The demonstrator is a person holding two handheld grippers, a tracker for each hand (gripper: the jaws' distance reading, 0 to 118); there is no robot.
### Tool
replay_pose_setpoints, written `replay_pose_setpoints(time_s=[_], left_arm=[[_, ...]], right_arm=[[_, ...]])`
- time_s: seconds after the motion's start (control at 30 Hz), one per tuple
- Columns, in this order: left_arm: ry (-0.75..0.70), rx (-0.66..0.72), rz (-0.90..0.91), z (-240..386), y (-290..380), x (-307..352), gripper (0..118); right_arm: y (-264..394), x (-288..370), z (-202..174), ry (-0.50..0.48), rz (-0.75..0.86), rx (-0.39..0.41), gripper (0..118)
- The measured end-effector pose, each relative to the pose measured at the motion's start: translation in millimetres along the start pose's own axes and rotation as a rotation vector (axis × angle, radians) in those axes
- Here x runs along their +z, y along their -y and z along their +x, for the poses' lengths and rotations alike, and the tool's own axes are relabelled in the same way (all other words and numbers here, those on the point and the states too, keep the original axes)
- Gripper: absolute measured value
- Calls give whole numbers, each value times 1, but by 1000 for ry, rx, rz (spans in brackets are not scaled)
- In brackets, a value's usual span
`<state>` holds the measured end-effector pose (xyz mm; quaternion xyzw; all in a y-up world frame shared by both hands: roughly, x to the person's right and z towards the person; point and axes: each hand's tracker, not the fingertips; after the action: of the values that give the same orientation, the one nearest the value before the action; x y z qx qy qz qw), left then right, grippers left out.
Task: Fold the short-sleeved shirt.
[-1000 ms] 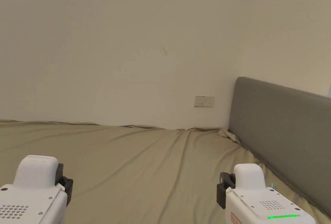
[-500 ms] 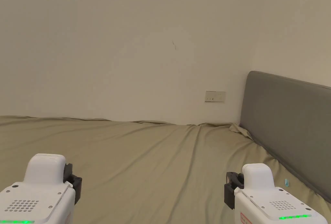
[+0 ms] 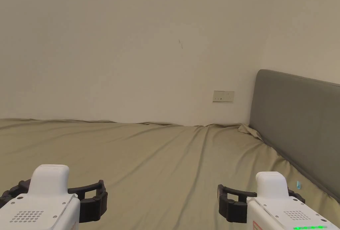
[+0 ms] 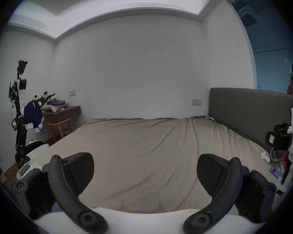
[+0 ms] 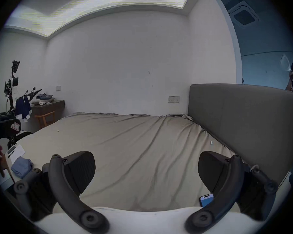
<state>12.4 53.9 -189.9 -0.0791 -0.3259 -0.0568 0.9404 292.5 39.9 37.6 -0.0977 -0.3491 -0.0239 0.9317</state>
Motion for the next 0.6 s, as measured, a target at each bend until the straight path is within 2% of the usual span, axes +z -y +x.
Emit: replay_pose_setpoints(time_s=[0.2, 0.37, 0.47, 0.6], left_arm=[[-4, 0, 0, 1, -1, -3, 118], [1, 29, 5, 1, 0, -2, 118], [0, 20, 1, 3, 1, -2, 118], [0, 4, -11, 5, 2, -5, 118]], right_arm=[[0, -1, -3, -2, 30, -22, 118], [-6, 1, -4, -40, 39, -12, 118], [-7, 0, -4, -14, 43, 14, 118], [-6, 1, 1, -40, 66, -21, 118]])
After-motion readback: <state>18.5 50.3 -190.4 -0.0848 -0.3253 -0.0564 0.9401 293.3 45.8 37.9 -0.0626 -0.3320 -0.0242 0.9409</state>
